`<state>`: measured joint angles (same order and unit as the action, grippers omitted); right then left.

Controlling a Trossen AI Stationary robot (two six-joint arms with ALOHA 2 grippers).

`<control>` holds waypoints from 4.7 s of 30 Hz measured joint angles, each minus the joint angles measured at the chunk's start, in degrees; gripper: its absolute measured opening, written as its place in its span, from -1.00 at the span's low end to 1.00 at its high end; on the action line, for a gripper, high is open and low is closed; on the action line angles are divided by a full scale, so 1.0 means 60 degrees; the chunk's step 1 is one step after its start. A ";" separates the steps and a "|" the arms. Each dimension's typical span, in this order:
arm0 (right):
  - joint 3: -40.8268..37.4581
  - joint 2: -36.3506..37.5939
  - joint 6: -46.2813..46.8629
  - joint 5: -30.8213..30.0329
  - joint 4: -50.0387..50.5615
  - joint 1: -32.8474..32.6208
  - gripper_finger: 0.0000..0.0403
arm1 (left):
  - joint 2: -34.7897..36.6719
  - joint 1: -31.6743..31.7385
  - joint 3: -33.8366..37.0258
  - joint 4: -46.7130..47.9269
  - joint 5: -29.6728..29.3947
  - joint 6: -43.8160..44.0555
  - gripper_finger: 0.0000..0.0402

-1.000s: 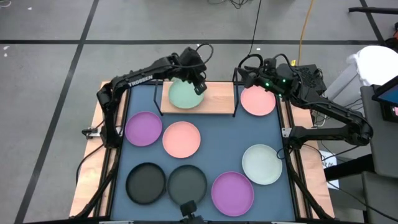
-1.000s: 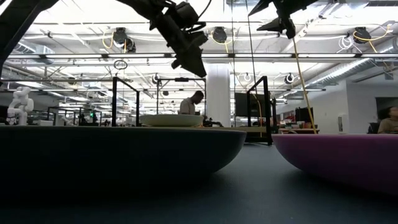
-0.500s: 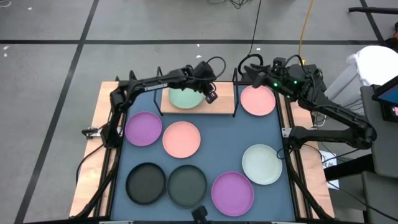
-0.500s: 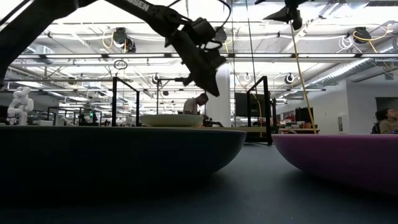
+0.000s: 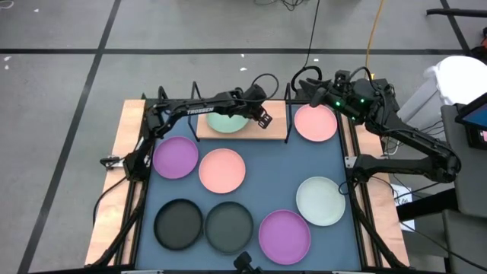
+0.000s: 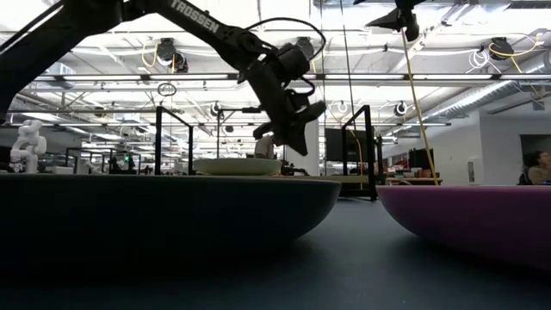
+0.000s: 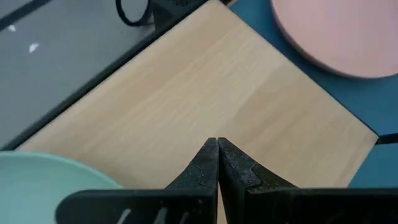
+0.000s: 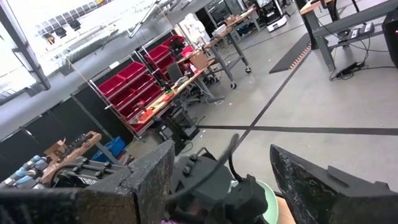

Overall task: Place and stack plates onto a shelf
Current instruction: Put the right pink plate on the shelf

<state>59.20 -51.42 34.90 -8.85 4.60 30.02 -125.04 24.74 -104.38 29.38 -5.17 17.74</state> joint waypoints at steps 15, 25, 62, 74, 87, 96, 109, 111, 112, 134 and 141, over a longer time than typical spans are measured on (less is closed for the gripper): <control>0.0000 0.0000 -0.0093 0.0020 0.0058 0.0000 0.22 | -0.0039 0.0132 -0.0011 0.1254 -0.0737 0.0067 -0.99; 0.0000 0.0000 -0.0111 0.0022 0.0058 -0.0002 0.22 | 0.0030 0.0361 -0.0011 0.2124 -0.0911 0.0171 -0.99; 0.0011 -0.0007 0.2113 -0.0304 0.4866 0.0087 0.22 | 0.3065 -0.0046 -0.0011 0.2194 -0.0607 0.0313 -0.99; 0.0011 -0.0136 0.2527 -0.0797 0.8209 0.0087 0.22 | 0.4210 -0.0103 -0.0011 0.2545 0.0348 0.0264 -0.96; 0.0007 -0.2105 0.1137 -0.0736 0.9194 0.0091 0.23 | 0.5067 -0.0283 -0.0011 0.3265 0.0657 0.0121 -0.95; 0.0007 -0.2873 -0.2918 -0.0530 0.8990 -0.0022 0.23 | 0.5679 -0.0961 -0.0011 0.4428 0.0720 0.0495 -0.95; -0.0776 -0.2967 -0.7356 -0.0237 0.6820 -0.0080 0.26 | 0.6899 -0.2491 -0.0011 0.4816 0.0312 -0.0244 -0.95; -0.1100 -0.2968 -0.7594 0.0228 0.6585 -0.0080 0.26 | 0.7070 -0.2598 -0.0011 0.4672 0.0290 -0.0432 -0.95; -0.1274 -0.2965 -0.7722 0.0267 0.6465 -0.0087 0.26 | 0.7181 -0.2613 -0.0011 0.4576 0.0257 -0.0442 -0.95; -0.3104 -0.2988 -0.7946 -0.0024 0.5885 -0.0133 0.12 | 0.7797 -0.1944 -0.0011 0.5042 -0.0146 -0.1625 -0.95; -0.3104 -0.3682 -0.8275 -0.0308 0.5810 -0.0094 -0.02 | 0.7797 -0.1940 -0.0011 0.5086 -0.0143 -0.1620 -0.95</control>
<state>40.58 -73.51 -14.74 -10.70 39.46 29.45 -78.26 13.10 -104.44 59.90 -6.02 8.02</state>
